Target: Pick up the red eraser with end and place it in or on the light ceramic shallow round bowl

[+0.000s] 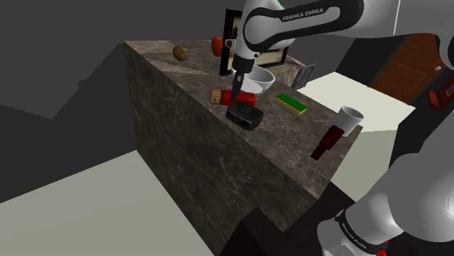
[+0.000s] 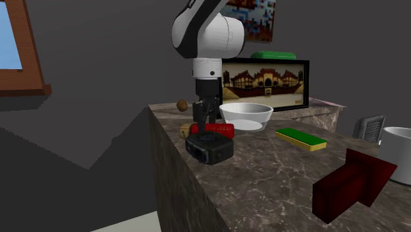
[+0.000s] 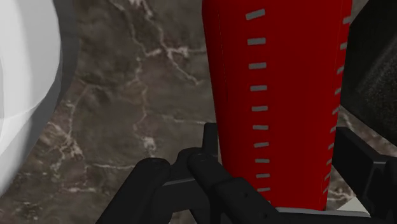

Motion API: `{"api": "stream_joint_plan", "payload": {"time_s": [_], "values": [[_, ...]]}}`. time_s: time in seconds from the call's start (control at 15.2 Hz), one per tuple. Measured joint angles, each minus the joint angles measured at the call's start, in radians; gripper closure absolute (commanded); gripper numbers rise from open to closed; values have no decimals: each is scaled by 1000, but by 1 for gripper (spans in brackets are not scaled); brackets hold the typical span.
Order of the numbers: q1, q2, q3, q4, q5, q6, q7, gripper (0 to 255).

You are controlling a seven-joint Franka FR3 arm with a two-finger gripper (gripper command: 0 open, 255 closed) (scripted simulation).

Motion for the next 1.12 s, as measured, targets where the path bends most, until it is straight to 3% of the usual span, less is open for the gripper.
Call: {"api": "stream_joint_plan", "payload": {"time_s": [1.12], "values": [[0, -43, 0, 170, -2, -214, 2, 255]]}}
